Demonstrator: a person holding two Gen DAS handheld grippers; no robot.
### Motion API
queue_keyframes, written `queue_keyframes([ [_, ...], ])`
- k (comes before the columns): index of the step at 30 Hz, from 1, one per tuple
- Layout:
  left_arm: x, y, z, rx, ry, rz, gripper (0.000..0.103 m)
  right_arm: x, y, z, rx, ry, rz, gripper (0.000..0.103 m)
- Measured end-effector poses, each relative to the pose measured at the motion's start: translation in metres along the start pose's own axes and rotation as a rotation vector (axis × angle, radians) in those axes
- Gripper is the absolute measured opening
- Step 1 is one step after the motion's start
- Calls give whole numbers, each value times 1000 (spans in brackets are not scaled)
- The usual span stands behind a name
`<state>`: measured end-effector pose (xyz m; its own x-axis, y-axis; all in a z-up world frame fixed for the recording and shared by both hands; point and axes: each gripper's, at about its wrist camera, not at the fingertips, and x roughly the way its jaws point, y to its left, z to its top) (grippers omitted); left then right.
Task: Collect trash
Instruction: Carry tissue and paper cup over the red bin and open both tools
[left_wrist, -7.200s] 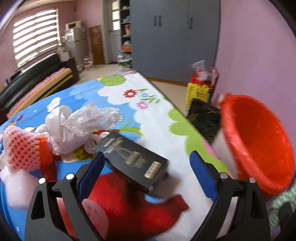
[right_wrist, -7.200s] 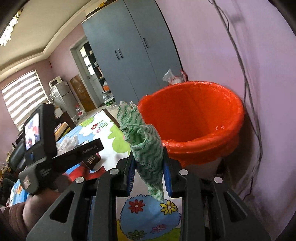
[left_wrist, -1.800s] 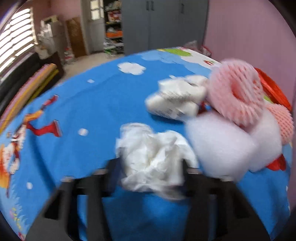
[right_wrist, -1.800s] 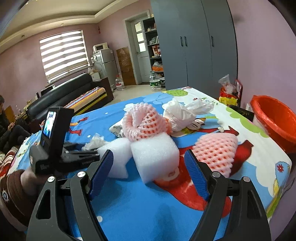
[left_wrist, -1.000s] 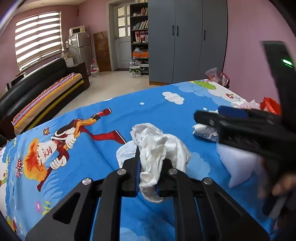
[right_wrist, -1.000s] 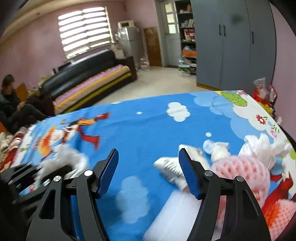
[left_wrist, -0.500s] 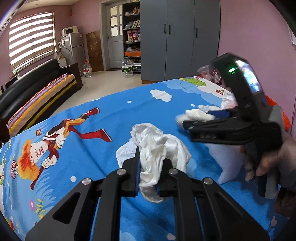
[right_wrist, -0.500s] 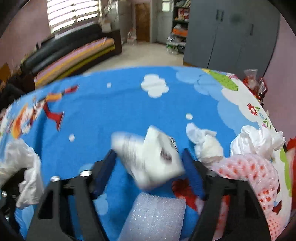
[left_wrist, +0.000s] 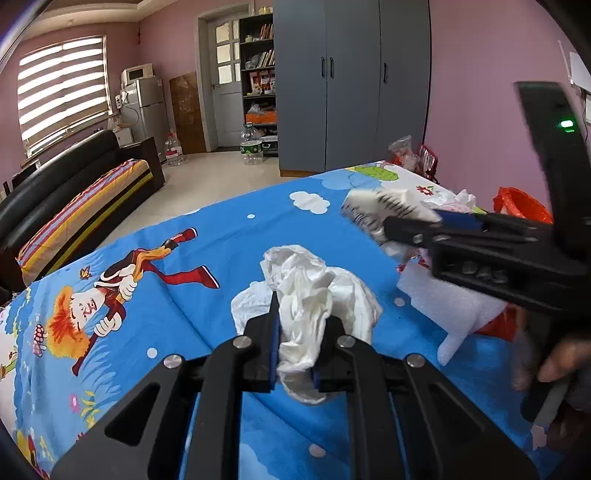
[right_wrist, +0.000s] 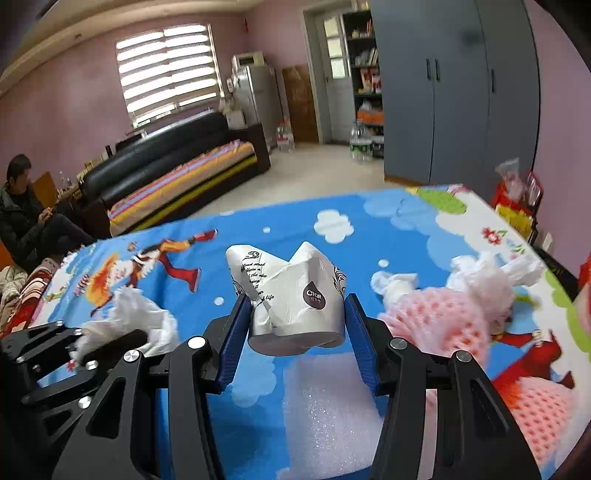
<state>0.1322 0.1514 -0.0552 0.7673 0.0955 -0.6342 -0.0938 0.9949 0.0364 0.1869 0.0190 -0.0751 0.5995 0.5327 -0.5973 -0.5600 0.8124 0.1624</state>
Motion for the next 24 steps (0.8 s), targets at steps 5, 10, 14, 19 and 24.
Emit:
queue_keyframes([
  [5,-12,-9,-4,1,-9,-2,13,-41,-9,-9,33,-58,2,50],
  [10,-26,-25,-3,12,-42,-14,13,-79,-23,-23,62,-107,-18,50],
  [14,-36,-41,1,29,-73,-26,13,-103,-31,-36,72,-134,-38,51],
  [19,-44,-64,1,63,-89,-45,13,-131,-43,-56,93,-163,-72,51],
  [24,-51,-90,0,104,-95,-67,13,-151,-60,-69,129,-186,-89,51],
])
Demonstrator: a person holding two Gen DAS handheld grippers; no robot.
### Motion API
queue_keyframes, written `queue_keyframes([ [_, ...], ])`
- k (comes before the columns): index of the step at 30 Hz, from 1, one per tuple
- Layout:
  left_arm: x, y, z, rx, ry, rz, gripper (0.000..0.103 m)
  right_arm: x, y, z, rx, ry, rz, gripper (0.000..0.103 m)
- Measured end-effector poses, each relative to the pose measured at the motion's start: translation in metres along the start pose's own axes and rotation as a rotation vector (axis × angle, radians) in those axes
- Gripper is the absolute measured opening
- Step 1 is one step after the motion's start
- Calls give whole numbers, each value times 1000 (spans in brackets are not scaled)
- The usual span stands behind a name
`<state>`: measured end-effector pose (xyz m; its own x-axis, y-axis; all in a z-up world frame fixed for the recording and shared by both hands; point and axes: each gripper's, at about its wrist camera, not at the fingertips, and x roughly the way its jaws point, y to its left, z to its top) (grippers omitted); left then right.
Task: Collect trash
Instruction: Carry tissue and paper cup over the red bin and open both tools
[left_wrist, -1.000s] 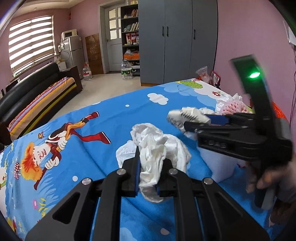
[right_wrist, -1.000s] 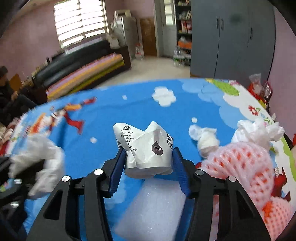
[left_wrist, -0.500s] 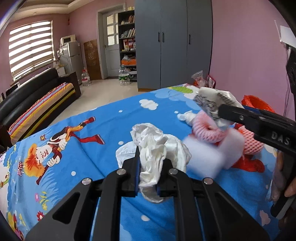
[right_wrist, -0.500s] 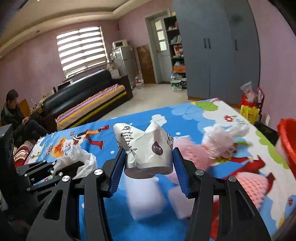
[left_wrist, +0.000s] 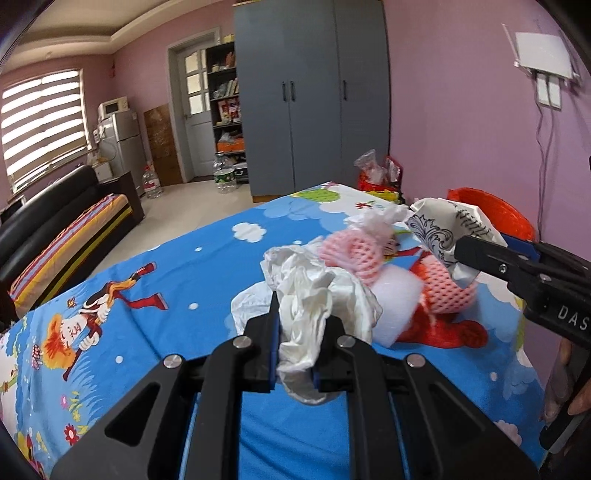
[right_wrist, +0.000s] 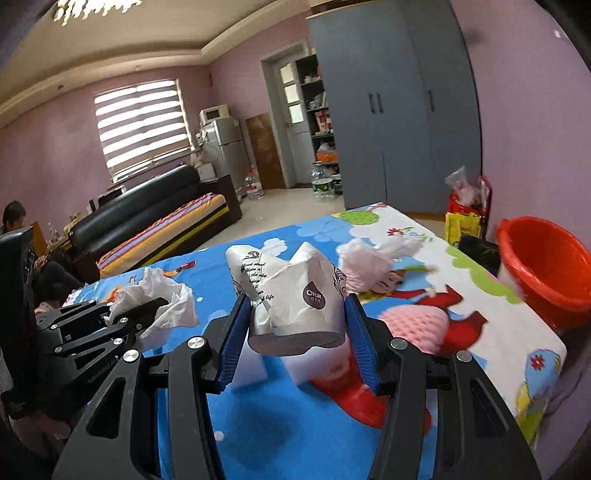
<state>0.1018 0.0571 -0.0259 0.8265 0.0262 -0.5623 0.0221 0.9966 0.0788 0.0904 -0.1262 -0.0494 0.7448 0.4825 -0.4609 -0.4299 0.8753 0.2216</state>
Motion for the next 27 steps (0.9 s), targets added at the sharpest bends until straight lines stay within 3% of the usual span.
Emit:
queue_keyframes([
  [17,13,-105,22,143,3,-128,13,-65,-92,-12,108,-102,-153,51],
  [27,35,-183,44,210,-32,-242,13,-76,-154,-18,141,-71,-387,51],
])
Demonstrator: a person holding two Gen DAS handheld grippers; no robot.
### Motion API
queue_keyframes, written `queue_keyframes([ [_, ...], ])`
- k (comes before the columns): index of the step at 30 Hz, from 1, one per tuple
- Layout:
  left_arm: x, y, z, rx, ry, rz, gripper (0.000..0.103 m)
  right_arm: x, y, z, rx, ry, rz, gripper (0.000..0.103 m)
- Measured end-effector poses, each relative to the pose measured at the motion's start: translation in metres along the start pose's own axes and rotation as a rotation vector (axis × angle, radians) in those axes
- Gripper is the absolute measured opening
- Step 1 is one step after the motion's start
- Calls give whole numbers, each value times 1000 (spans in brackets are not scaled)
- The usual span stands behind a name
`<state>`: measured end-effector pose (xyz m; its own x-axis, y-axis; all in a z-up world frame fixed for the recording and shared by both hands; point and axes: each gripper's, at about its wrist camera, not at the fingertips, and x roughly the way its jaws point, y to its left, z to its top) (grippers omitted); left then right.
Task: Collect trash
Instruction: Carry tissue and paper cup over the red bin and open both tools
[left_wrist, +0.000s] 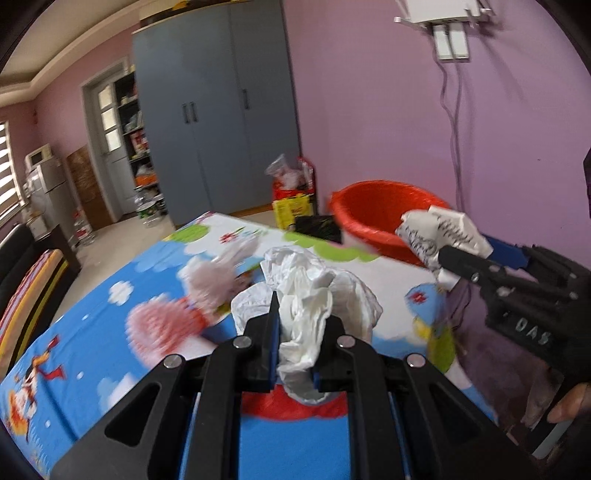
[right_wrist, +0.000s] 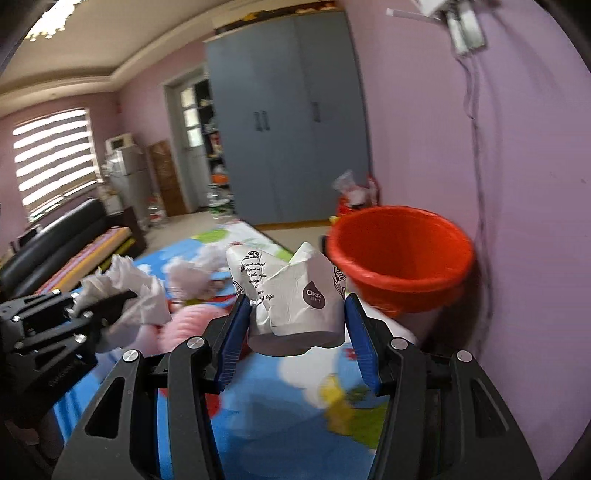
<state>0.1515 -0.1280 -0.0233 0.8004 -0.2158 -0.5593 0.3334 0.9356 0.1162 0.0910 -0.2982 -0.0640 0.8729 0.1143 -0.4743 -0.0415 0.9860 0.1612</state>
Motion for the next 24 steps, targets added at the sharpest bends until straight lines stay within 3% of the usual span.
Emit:
queue_keyframes([
  [13,59,-38,77,-5,-58,-137,13,35,-67,24,39,6,-152,51],
  [24,176,-77,152,-25,0,-274,16,109,-122,50,37,44,-226,52],
])
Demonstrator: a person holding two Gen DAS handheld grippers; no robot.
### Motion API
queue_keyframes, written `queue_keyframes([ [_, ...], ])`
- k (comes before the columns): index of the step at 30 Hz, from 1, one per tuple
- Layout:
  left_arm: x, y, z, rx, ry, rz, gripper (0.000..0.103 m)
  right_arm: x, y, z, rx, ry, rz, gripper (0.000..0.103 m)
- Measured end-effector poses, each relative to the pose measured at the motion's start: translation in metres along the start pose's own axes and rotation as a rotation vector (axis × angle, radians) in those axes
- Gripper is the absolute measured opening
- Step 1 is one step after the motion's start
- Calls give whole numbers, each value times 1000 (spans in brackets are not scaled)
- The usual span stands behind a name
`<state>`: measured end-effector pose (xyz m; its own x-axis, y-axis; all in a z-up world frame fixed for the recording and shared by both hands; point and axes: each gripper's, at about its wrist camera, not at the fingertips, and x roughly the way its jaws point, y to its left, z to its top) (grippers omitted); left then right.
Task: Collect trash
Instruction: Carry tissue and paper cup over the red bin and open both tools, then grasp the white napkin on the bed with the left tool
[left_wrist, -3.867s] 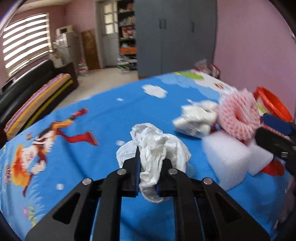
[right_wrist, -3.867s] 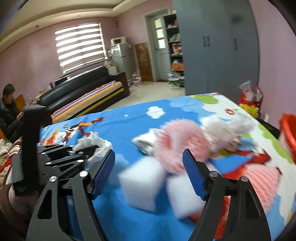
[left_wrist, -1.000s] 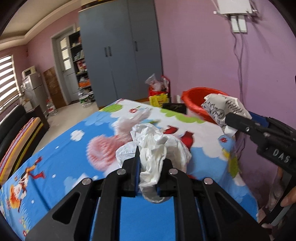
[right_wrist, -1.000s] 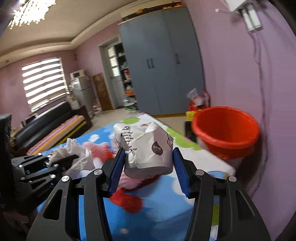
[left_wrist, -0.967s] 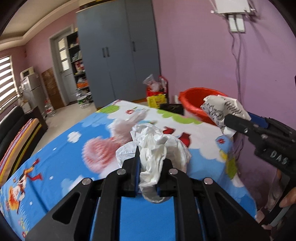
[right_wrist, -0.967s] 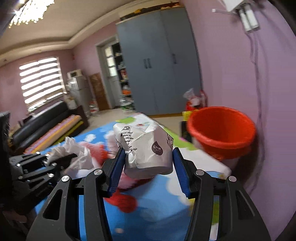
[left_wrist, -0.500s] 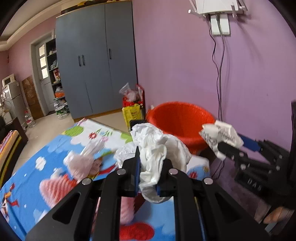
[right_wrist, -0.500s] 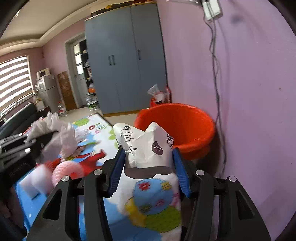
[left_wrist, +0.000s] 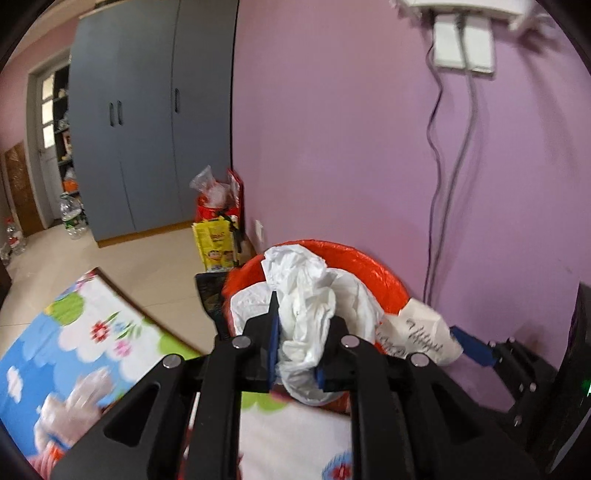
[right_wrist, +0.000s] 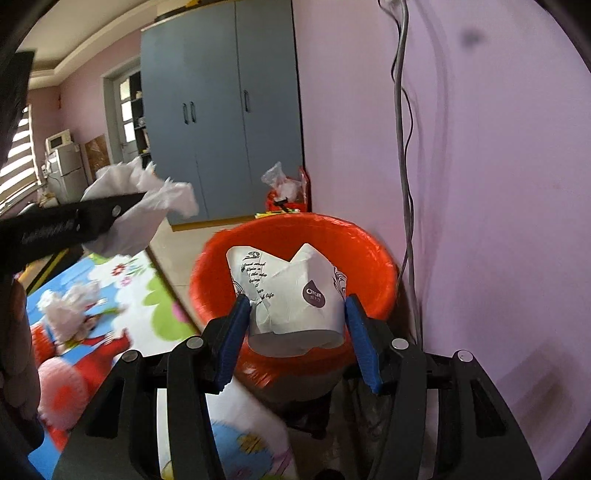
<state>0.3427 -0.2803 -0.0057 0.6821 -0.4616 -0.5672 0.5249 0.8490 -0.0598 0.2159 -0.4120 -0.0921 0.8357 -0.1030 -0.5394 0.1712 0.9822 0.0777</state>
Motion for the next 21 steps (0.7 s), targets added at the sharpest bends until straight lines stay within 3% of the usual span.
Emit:
queue_keyframes([
  [7,63,0,20,13,32,1,20,55,-12,9,-6,27,-14,52],
  [8,70,1,21,13,34,9,29,65,-14,11,-12,29,-17,53],
  [9,79,3,22,12,40,20,52,71,-14,12,-21,26,-24,53],
  [10,87,4,21,14,49,35,68,79,-14,13,-35,25,-28,62],
  [11,95,4,20,23,67,50,88,84,-12,12,-47,29,-29,82],
  [13,106,5,16,53,76,86,87,87,-11,8,-65,16,-33,84],
  [17,98,14,8,31,78,87,87,74,-7,-2,-90,-2,-30,84],
  [21,65,17,3,34,35,155,98,43,-10,-11,-37,-17,-19,84],
])
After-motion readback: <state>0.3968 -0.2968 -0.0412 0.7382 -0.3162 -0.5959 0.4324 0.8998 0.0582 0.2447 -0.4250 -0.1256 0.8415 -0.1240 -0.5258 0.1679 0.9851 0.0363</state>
